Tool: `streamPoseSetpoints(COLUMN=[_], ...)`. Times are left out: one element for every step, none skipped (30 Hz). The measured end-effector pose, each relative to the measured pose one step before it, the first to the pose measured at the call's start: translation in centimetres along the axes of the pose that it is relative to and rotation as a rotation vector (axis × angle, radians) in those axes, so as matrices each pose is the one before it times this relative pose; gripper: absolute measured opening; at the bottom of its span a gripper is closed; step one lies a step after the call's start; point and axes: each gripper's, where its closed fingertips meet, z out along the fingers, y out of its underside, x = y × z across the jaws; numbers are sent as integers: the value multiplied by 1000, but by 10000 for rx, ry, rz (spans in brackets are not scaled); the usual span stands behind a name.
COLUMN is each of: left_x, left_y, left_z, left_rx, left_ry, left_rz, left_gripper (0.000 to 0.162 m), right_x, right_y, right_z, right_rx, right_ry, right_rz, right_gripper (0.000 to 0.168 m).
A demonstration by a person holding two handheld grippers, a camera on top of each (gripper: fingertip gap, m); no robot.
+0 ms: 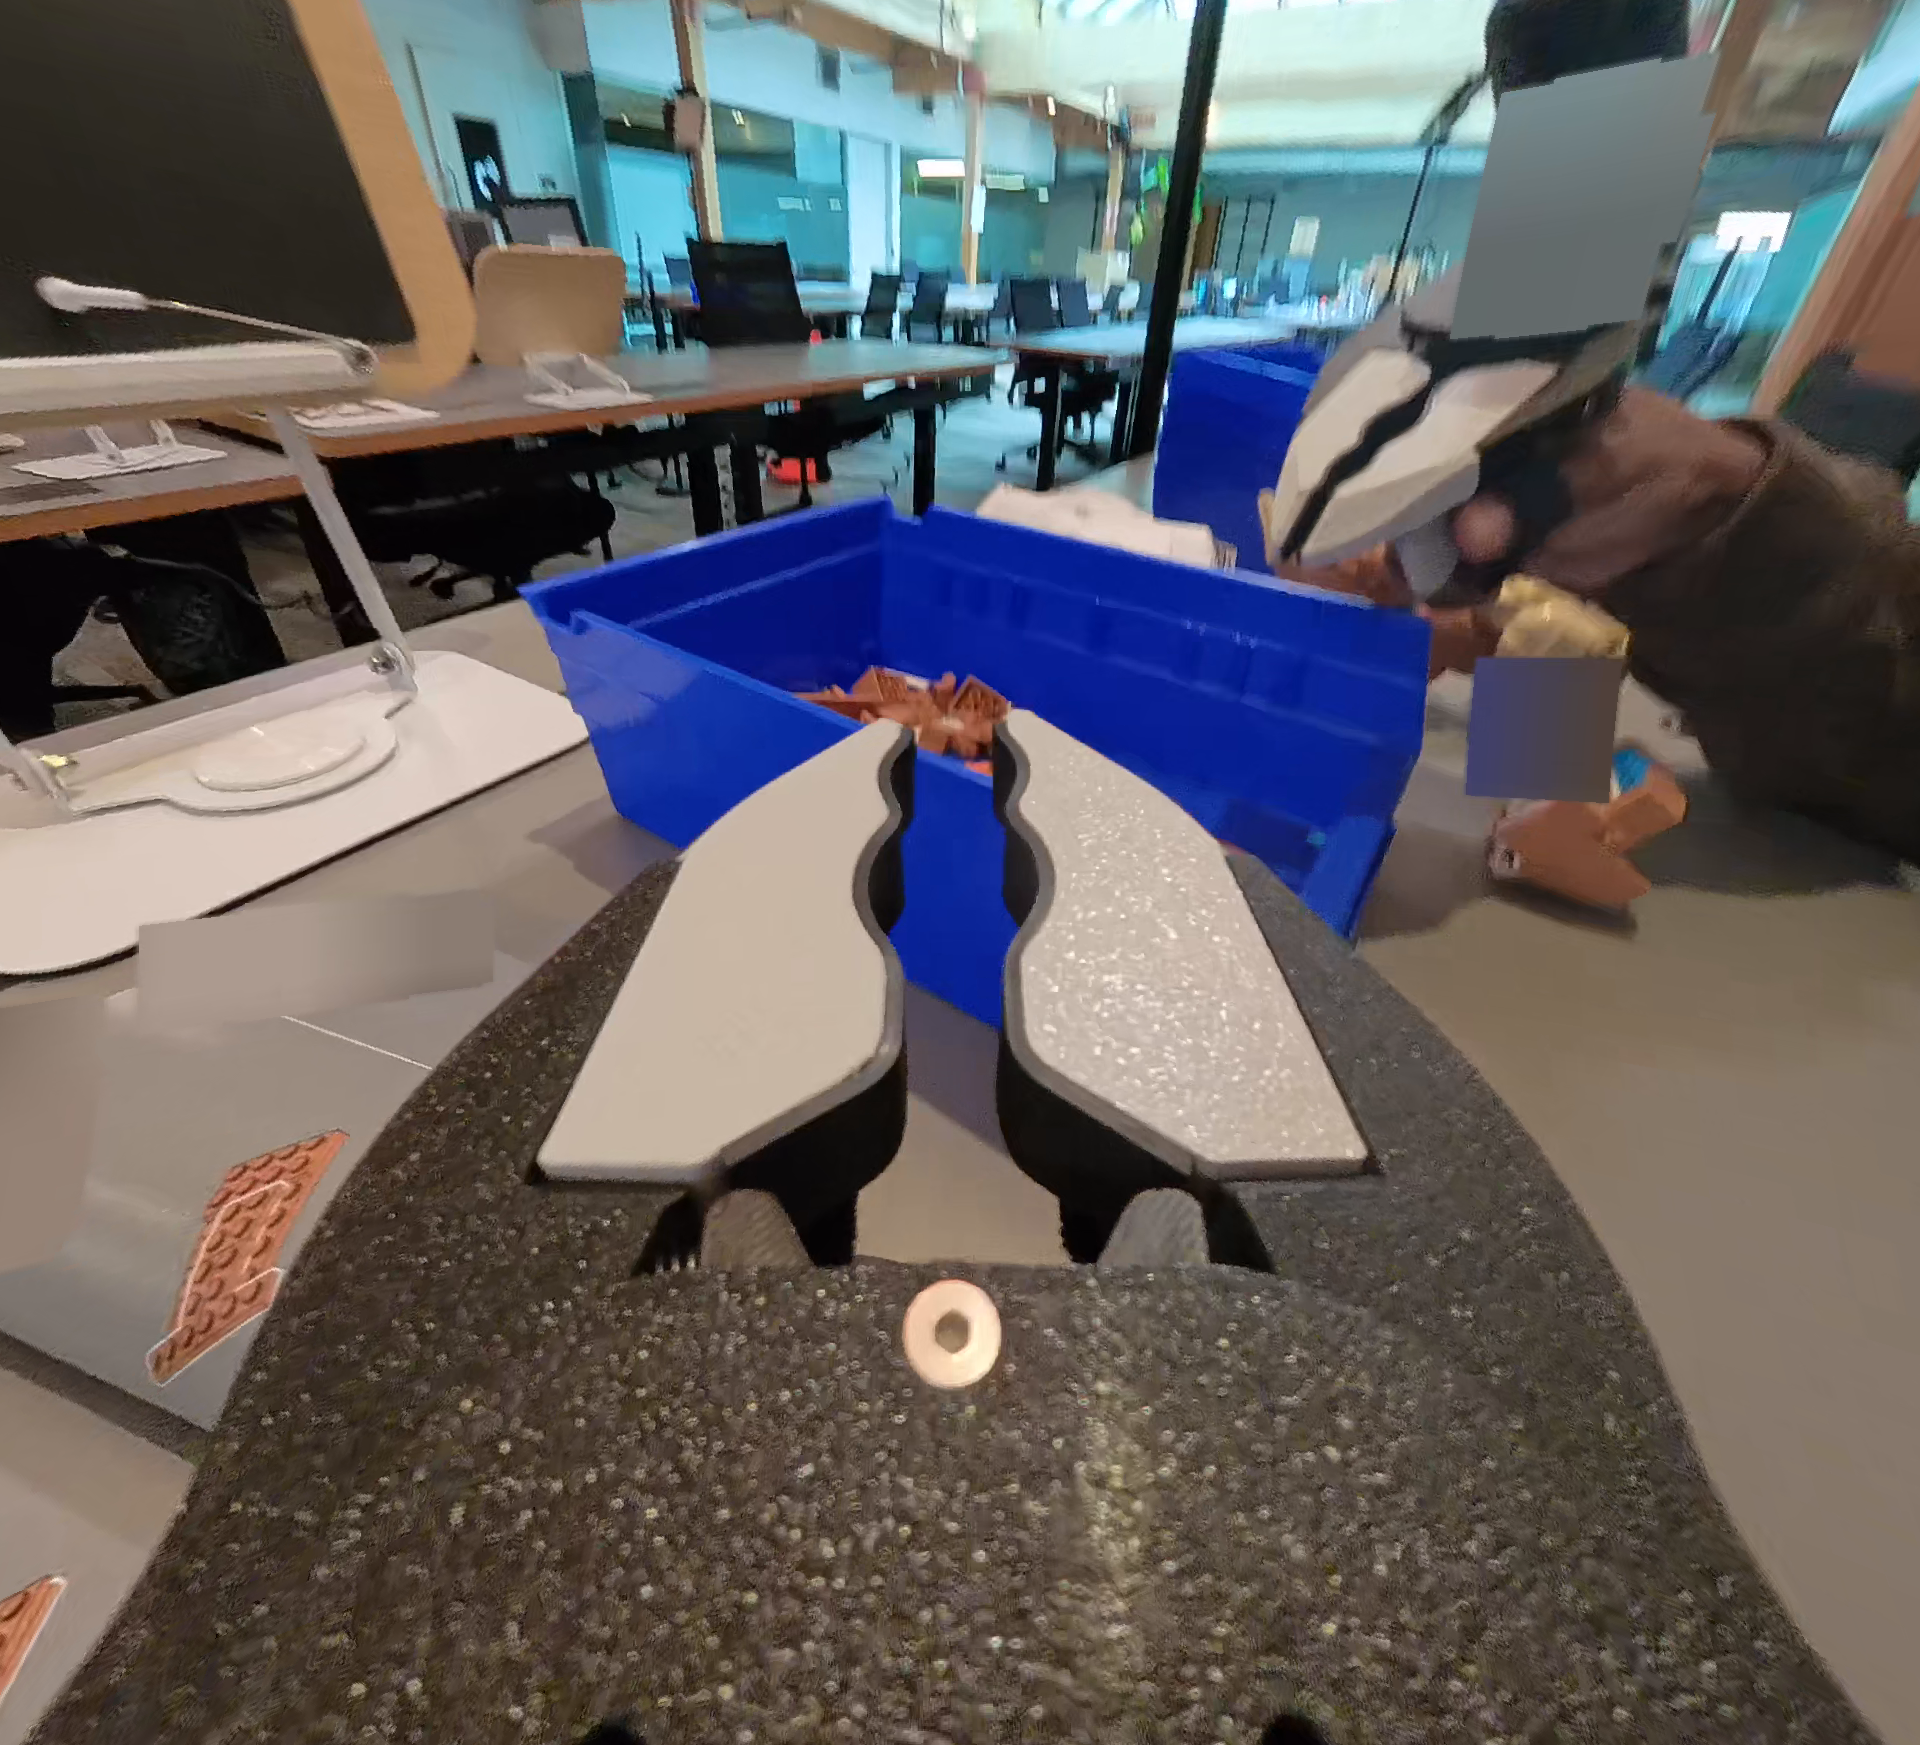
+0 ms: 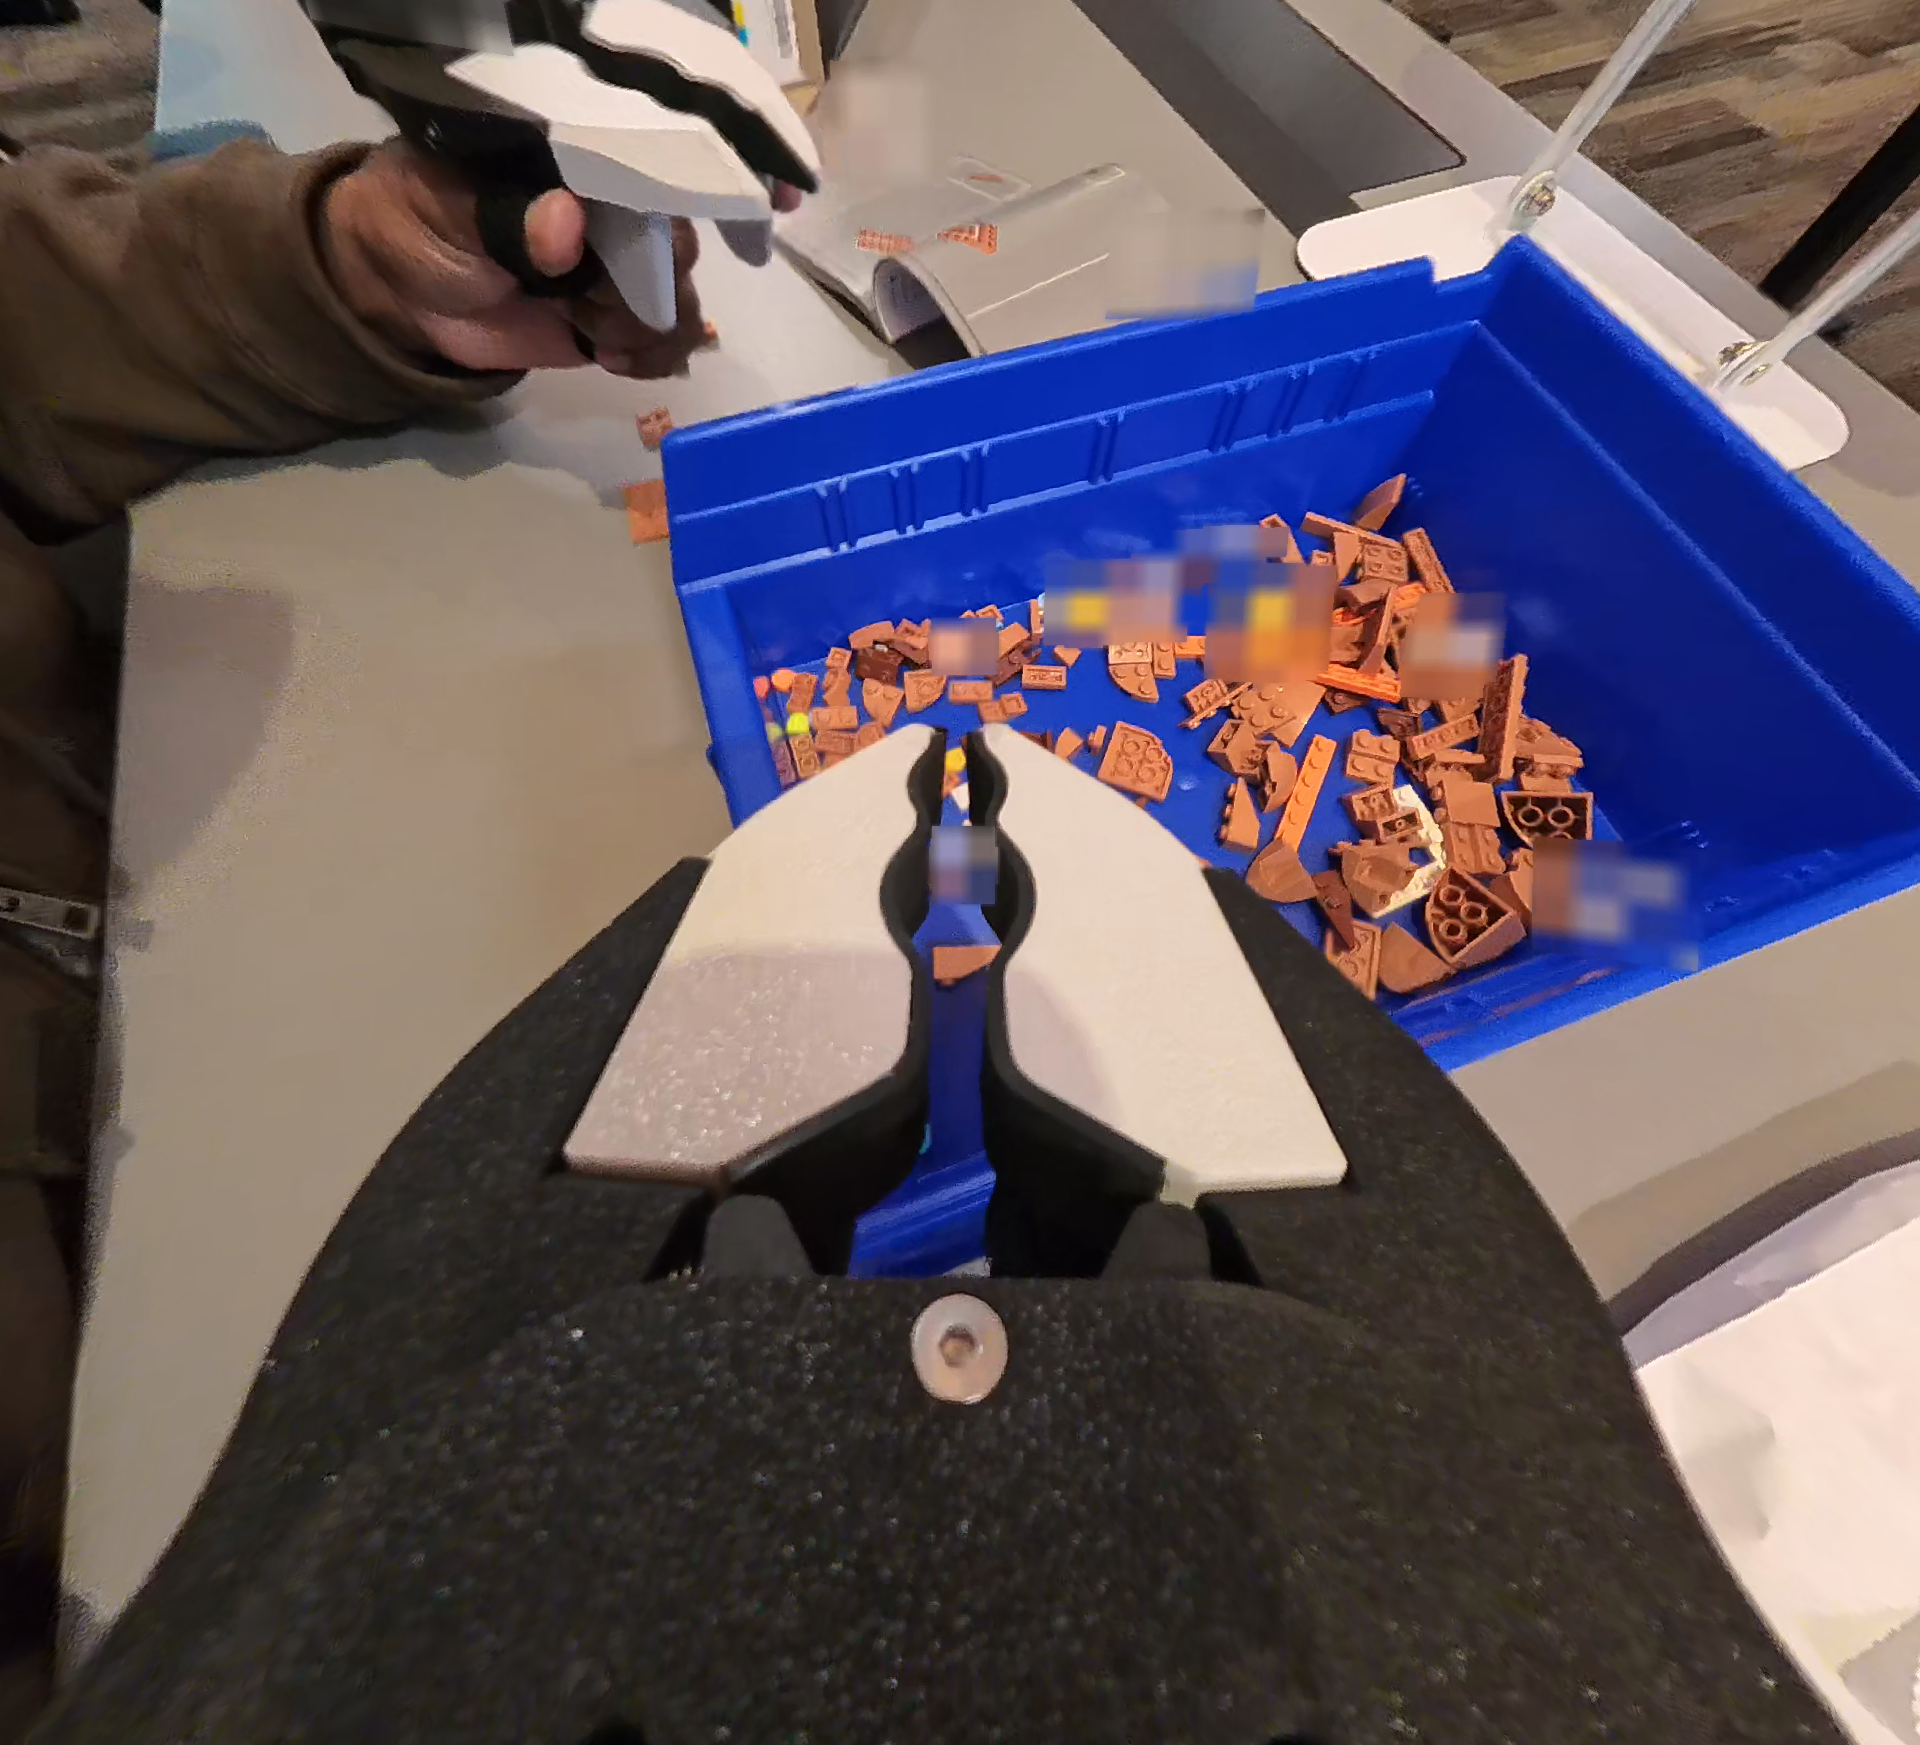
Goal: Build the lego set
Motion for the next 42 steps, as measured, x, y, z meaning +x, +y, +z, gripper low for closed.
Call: streamPoseSetpoints(left_x=[-505, -595, -588, -507, -491, -484, -527, -518, -405, -202, -45, 131, 314, 489, 584, 579, 612, 650, 604, 538, 497, 450, 411, 409, 365, 339, 301, 180, -58, -341, -552, -653, -713, -808, -903, -885, -812, -611, -84, 569, 973, 1185], left_y=[-673, -833, -976, -1018, -1059, -1148, -1170, -1091, -875, -496, -12, 450, 686, 782, 818, 813, 752, 605, 484, 484, 491, 473, 430, 378, 337, 298, 217, 19, -278, -595, -782, -901, -976, -1072, -1206, -1252, -1262, -1210, -1024, -546, 43, 496], left_z=[-445, -587, -615, -598, -579, -593, -571, -498, -391, -226, -79, 110, 270, 379, 442, 448, 404, 351, 288, 280, 265, 260, 244, 220, 193, 185, 158, 57, -127, -330, -464, -546, -588, -655, -692, -665, -571, -321, 78, 511, 823, 1012], left_rx=[439, 539, 582, 516, 424, 419, 436, 417, 337, 180, -34, -229, -325, -344, -354, -359, -350, -265, -190, -190, -188, -174, -179, -155, -138, -133, -111, -55, 58, 227, 343, 406, 426, 435, 484, 459, 412, 340, 172, -164, -502, -698], left_ry=[-25, -77, -64, -21, -64, -115, -171, -167, -118, -70, -70, -36, 34, 104, 139, 108, 124, 153, 137, 124, 138, 141, 145, 154, 140, 144, 136, 100, 4, -102, -146, -132, -113, -169, -219, -211, -219, -183, 15, 261, 356, 395], left_rz=[-410, -518, -532, -433, -228, -32, 24, -35, -65, 50, 207, 309, 365, 388, 390, 371, 357, 342, 303, 242, 155, 83, 44, 49, 53, 22, -4, 19, 28, -47, -211, -359, -380, -331, -281, -223, -168, -125, -3, 267, 511, 621], left_gripper=[14, 14, 14, 14, 14, 14, 14, 14, 14, 13, 12, 9, 6, 3, 0, 0, 0, 0, 0, 0, 0, 0, 0, 0, 0, 0, 0, 0, 0, 0, 0, 0, 0, 0, 0, 0, 0, 0, 0, 0, 0, 0], right_x=[203, 166, 28, -109, -52, 126, 128, 12, -79, -136, -180, -177, -160, -151, -145, -100, -30, -68, -225, -321, -344, -329, -317, -238, -63, -27, -57, -35, 22, 80, 139, 229, 361, 546, 765, 847, 748, 527, 264, -43, -381, -664], right_y=[-490, -550, -469, -388, -405, -550, -653, -669, -585, -457, -277, -174, -132, -147, -184, -246, -210, -167, -88, 37, 193, 363, 531, 559, 388, 231, 132, 1, -114, -167, -217, -273, -323, -390, -524, -621, -673, -661, -645, -533, -251, 122], right_z=[-239, -274, -234, -196, -246, -391, -443, -399, -269, -99, 46, 171, 266, 353, 411, 442, 466, 504, 536, 580, 592, 559, 474, 296, 77, -95, -182, -246, -276, -282, -315, -396, -520, -705, -867, -923, -857, -678, -423, -92, 291, 613], right_rx=[220, 286, 278, 225, 204, 249, 294, 287, 225, 142, 38, -41, -81, -110, -121, -103, -90, -77, -40, -29, -56, -90, -166, -202, -87, 3, 39, 80, 84, 59, 55, 90, 108, 131, 207, 273, 278, 248, 213, 151, 18, -135], right_ry=[7, 72, 57, 2, 52, 141, 106, -8, -59, -50, -26, 8, 23, -6, -48, -49, -31, -60, -122, -150, -139, -107, -98, -57, 44, 36, -10, -17, 8, 44, 81, 116, 152, 219, 298, 294, 185, 61, -23, -92, -164, -213], right_rz=[99, 77, 65, 50, 15, -23, 2, 65, 85, 27, -56, -130, -187, -200, -203, -210, -180, -121, -79, -61, -55, -57, -53, -48, -37, 13, 82, 86, 39, -3, -27, -39, -33, -25, -15, 31, 102, 141, 120, 57, -9, -79], right_gripper=[3, 3, 3, 3, 3, 3, 3, 4, 4, 4, 3, 3, 2, 0, 0, 0, 0, 0, 0, 0, 0, 0, 0, 0, 0, 0, 0, 0, 0, 0, 0, 0, 0, 0, 0, 0, 0, 0, 0, 0, 0, 0])
